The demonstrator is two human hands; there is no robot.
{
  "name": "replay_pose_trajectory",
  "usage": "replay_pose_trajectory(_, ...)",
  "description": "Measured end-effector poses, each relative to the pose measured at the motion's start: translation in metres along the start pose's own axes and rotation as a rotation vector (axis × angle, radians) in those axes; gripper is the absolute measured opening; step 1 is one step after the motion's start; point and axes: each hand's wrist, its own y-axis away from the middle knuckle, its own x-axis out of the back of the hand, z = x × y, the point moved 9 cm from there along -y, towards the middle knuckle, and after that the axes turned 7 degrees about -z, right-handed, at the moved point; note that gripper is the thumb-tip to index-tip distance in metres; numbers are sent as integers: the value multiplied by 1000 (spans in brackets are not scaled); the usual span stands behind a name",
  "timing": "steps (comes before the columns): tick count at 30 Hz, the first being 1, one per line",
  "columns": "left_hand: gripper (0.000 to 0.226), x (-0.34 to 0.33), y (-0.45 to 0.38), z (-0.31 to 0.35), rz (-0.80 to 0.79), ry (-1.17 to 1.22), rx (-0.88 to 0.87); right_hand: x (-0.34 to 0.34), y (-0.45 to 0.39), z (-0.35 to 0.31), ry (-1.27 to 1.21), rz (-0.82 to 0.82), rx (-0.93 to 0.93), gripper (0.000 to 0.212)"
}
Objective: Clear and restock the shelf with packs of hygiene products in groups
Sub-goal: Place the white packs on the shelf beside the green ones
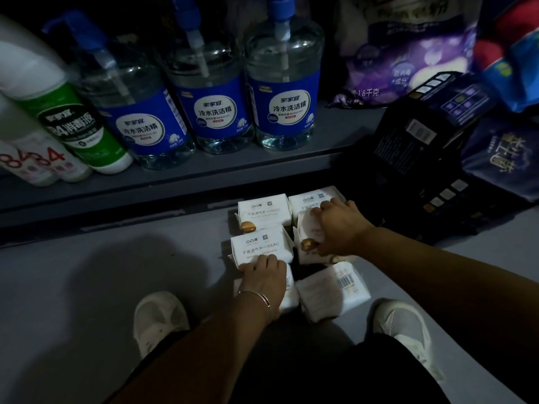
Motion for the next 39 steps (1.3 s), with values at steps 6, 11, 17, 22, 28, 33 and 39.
replay_pose_trajectory(6,79,26,4,-22,-87,108,-17,32,10,9,-115,18,-30,74)
replay_pose_trajectory(11,84,53,18,-34,-110,208,-60,60,25,7,-151,24,-48,69)
replay_pose_trajectory(17,81,105,29,-58,23,291,-32,80,37,4,-157,50,-58,60)
replay_pose_trajectory(22,88,100,15,-61,54,145,18,82,30,2,-120,62,-59,64)
replay_pose_trajectory(28,108,65,-5,-55,35,174,13,62,16,5,-192,-11,-55,63)
replay_pose_trajectory(33,109,93,2,-75,22,304,26,80,18,14,-319,-53,-77,53)
replay_pose_trajectory(39,104,181,55,-97,-95,524,-30,167,53,8,-285,13,-22,48)
